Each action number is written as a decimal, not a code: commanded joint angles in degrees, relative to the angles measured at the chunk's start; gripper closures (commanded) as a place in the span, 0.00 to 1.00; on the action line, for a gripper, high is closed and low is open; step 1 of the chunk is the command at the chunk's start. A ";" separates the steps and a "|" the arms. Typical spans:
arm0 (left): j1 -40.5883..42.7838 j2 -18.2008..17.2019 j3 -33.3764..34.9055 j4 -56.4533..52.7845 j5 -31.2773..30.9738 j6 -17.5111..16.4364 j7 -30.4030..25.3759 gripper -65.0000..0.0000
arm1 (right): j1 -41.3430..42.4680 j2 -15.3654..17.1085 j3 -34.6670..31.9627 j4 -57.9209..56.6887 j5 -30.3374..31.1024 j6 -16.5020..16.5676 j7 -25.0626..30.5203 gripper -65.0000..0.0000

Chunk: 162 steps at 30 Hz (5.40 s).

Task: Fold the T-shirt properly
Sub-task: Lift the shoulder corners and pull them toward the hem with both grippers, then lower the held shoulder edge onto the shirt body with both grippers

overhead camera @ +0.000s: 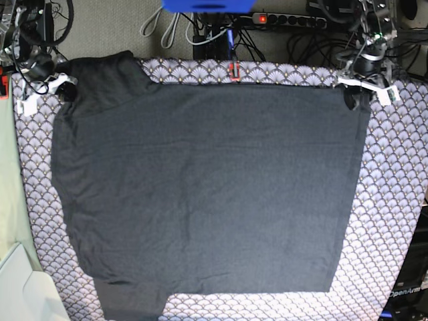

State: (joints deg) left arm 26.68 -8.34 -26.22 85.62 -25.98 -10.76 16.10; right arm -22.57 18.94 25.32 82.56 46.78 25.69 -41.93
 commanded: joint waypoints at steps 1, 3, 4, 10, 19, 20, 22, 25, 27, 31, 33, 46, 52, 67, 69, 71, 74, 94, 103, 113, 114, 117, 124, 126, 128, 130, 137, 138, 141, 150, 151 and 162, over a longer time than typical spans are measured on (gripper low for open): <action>0.88 0.47 0.68 0.49 -0.09 -0.97 3.73 0.73 | -0.42 0.45 -0.05 0.29 -1.91 -0.15 -2.07 1.00; 0.88 0.38 0.68 1.36 -0.09 -0.62 3.73 0.90 | -0.42 0.45 -0.05 0.38 -1.91 -0.15 -2.07 1.00; 0.88 0.38 0.68 1.54 -0.09 -0.44 3.81 0.97 | -0.42 0.45 -0.05 0.38 -1.91 -0.15 -1.98 1.00; 1.06 0.12 0.68 2.51 -0.09 -0.44 3.81 0.99 | -0.60 0.53 0.22 2.75 -1.91 -0.15 -1.98 1.00; 7.30 0.47 -4.16 11.21 -0.09 -0.36 3.81 0.99 | -5.26 0.45 1.36 11.98 -1.82 -0.15 -1.89 1.00; 7.74 0.47 -4.77 11.39 -0.09 -0.36 3.81 0.99 | -5.70 0.18 2.06 12.86 -1.82 -0.15 -1.89 1.00; 8.53 0.47 -5.56 11.47 -0.09 -0.62 3.81 0.99 | -6.66 0.09 3.47 14.80 -1.82 -0.15 -1.89 1.00; 9.94 0.29 -6.97 12.27 -0.18 -0.80 3.81 0.99 | -7.89 0.01 4.88 16.82 -1.82 -0.15 -1.98 1.00; 10.64 0.38 -8.29 12.97 -0.18 -0.88 3.81 0.99 | -8.60 0.01 6.02 18.49 -1.73 -0.15 -1.98 1.00; 12.75 0.38 -9.87 14.81 -0.18 -0.88 3.81 0.99 | -10.62 0.01 7.95 21.22 -1.55 -0.15 -2.07 1.00; 13.10 0.38 -10.31 15.61 -0.18 -0.88 3.81 0.99 | -11.41 0.01 8.04 22.71 -1.55 -0.07 -2.07 1.00; 4.14 0.47 -10.40 17.28 0.17 -0.44 12.17 0.99 | -5.43 0.45 7.69 23.41 -1.91 -0.07 -2.33 1.00; -5.09 0.12 -10.40 16.84 0.26 -0.44 22.36 0.99 | -0.25 0.53 7.51 22.80 -1.99 -0.15 -2.33 1.00; -21.01 -2.34 -10.31 9.54 0.35 -0.27 28.78 0.99 | 20.41 5.46 -0.13 0.56 -3.14 -0.15 -2.24 1.00; -21.89 -2.43 -10.22 8.49 0.35 -0.27 28.78 0.99 | 23.05 5.46 -1.01 -1.29 -5.25 -0.15 -2.16 1.00; -22.50 -2.43 -10.05 7.52 0.35 -0.27 28.78 0.99 | 25.42 5.37 -1.37 -2.96 -7.88 -0.15 -2.16 1.00; -23.47 -2.43 -9.96 5.94 0.35 -0.27 28.69 0.99 | 29.12 5.28 -2.16 -5.60 -11.05 -0.15 -2.16 1.00; -35.60 -2.61 -9.87 -1.10 0.35 -0.27 28.25 0.99 | 42.83 5.46 -14.38 -22.30 -11.40 -0.33 5.84 1.00; -38.24 -2.61 -9.78 -6.20 0.44 -0.27 28.17 0.99 | 46.70 5.54 -19.30 -29.95 -11.49 -0.42 11.73 1.00; -40.35 -3.93 -9.78 -12.17 0.35 -0.71 28.08 0.99 | 47.23 6.34 -19.30 -31.62 -11.49 -0.42 12.70 1.00; -40.35 -4.36 -9.78 -12.44 0.35 -0.80 28.08 0.99 | 47.23 6.34 -19.30 -31.62 -11.49 -0.42 12.61 1.00; -41.49 -4.89 -7.76 -12.79 0.35 -0.80 28.08 0.97 | 47.31 6.34 -19.30 -31.62 -11.49 -0.42 12.61 0.99; -42.02 -6.04 -3.28 -14.11 0.26 -0.36 26.41 0.74 | 48.46 6.34 -19.48 -31.71 -11.49 -0.51 12.61 0.84; -41.84 -6.04 -2.93 -14.11 0.26 -0.36 24.21 0.74 | 49.51 6.34 -20.88 -31.71 -11.49 -0.51 12.70 0.83; -41.58 -6.04 -2.93 -14.20 0.26 -0.36 23.33 0.74 | 50.66 6.34 -23.43 -31.71 -11.49 -0.51 12.70 0.84; -41.58 -6.12 -3.10 -14.55 0.35 -0.36 22.98 0.74 | 51.36 6.34 -25.01 -31.71 -11.49 -0.51 12.70 0.84; -40.35 -6.91 -3.28 -15.43 0.17 -0.80 23.42 0.74 | 49.42 7.39 -24.84 -31.80 -11.49 -0.59 12.09 0.83; -39.47 -7.18 -3.10 -15.16 -0.09 -0.80 23.42 0.74 | 48.81 7.65 -24.84 -31.80 -11.49 -0.59 12.09 0.83; -38.59 -7.44 -2.93 -15.08 -0.09 -0.88 23.42 0.74 | 47.31 8.62 -24.84 -31.80 -11.49 -0.59 12.09 0.83; -34.90 -8.23 -3.37 -13.49 -0.18 -0.88 23.24 0.74 | 44.50 9.85 -24.75 -31.80 -11.31 -0.51 12.61 0.64; -34.72 -8.32 -3.37 -13.23 -0.18 -0.88 23.33 0.74 | 44.59 9.76 -24.75 -31.80 -11.31 -0.51 12.61 0.63; -33.75 -8.58 -3.45 -12.97 -0.18 -0.88 23.33 0.74 | 44.85 8.27 -25.10 -31.80 -11.31 -0.51 12.70 0.63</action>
State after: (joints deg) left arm -6.09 -16.01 -29.52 71.64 -25.58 -11.40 40.45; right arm 20.91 26.30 -0.08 49.87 34.72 24.77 -30.33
